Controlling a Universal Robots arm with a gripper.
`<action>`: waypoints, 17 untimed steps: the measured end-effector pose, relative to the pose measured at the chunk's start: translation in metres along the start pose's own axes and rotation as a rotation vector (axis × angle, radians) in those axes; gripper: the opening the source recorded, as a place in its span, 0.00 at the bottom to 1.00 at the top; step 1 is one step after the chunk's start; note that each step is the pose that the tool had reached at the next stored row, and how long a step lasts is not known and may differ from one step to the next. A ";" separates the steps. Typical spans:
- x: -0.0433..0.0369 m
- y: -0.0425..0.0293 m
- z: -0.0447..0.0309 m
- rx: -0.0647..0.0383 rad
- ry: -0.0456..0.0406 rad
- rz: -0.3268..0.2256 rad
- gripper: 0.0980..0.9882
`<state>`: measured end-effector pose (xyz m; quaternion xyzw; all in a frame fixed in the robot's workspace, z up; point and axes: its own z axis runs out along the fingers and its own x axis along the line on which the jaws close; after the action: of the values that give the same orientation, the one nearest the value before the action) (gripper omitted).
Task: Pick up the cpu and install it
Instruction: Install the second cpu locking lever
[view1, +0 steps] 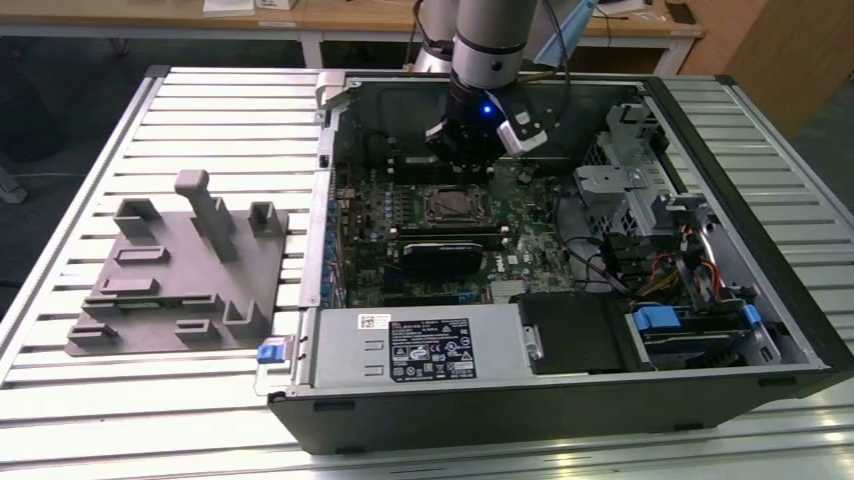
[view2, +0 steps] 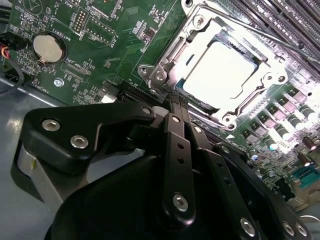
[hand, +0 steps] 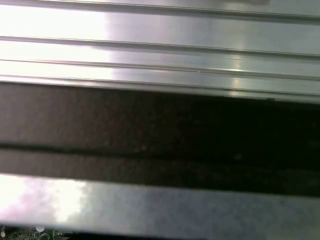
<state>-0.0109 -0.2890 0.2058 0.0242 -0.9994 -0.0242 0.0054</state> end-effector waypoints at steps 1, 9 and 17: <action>0.0000 -0.0002 0.0000 0.000 0.0000 0.000 0.01; 0.0002 -0.0034 -0.0001 0.000 0.0000 0.000 0.01; 0.0003 -0.0055 -0.0004 0.000 0.0001 0.000 0.01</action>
<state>-0.0110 -0.2946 0.2059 0.0242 -0.9994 -0.0242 0.0055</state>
